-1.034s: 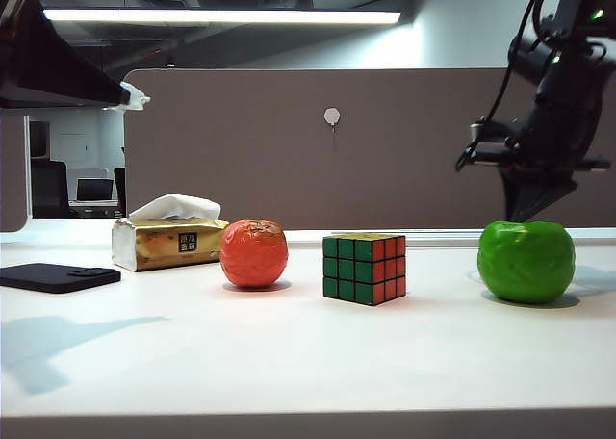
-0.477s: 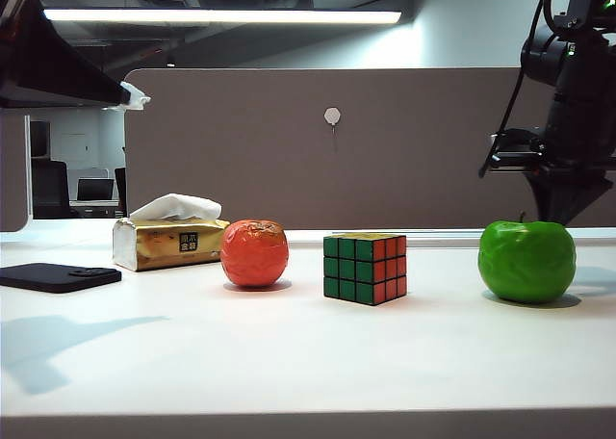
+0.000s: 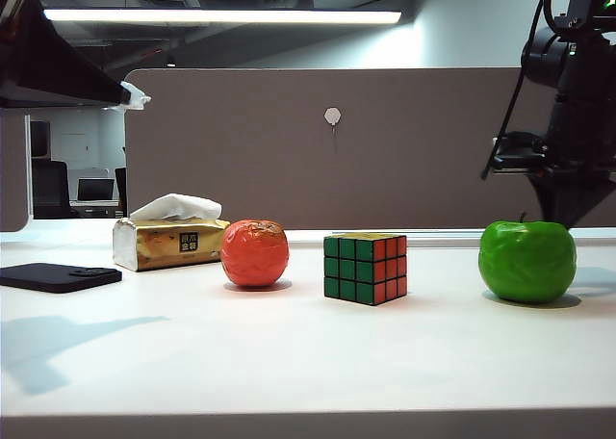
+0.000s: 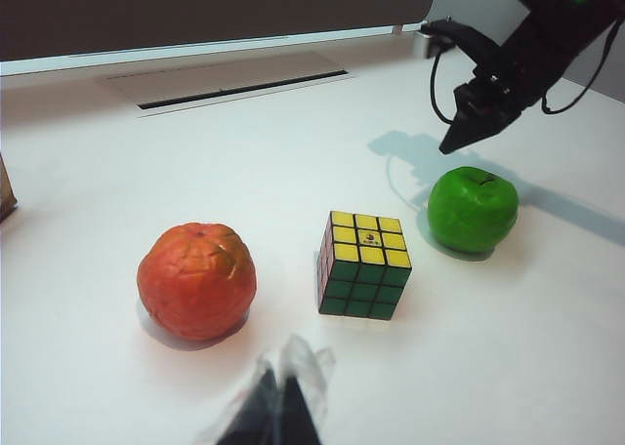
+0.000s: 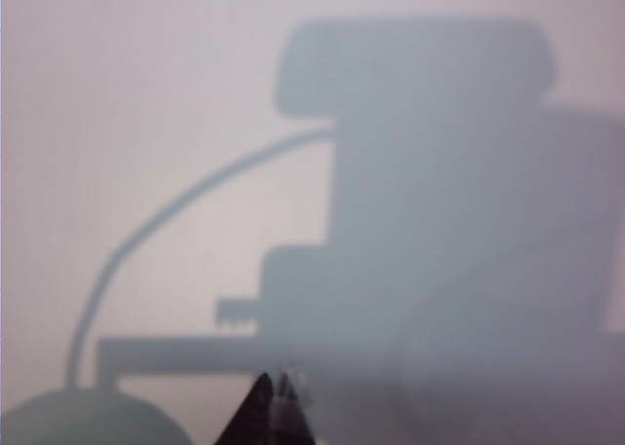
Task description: Move all the fruits on the tabletop near the face of the Rubik's cube that has the color most similar to each fruit.
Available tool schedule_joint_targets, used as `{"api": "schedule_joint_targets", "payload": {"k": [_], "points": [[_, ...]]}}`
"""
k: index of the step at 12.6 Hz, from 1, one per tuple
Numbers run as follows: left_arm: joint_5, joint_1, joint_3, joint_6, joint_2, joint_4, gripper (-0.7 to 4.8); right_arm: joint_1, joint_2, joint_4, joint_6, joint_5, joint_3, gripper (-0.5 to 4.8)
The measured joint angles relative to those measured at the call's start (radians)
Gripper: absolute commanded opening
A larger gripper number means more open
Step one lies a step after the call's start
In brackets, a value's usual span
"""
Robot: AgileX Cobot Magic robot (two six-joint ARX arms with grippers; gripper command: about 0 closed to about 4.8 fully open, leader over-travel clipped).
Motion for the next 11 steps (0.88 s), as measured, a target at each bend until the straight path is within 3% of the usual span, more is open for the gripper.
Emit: {"api": "schedule_joint_targets", "payload": {"k": [4,11], "points": [[0.0,0.0,0.0,0.0,0.0,0.0,-0.05,0.0,0.008,-0.051,0.0,-0.005,0.0,-0.01],[0.0,0.0,0.0,0.0,0.0,0.0,-0.05,0.0,0.011,-0.111,-0.015,-0.133,-0.002,0.0]]}}
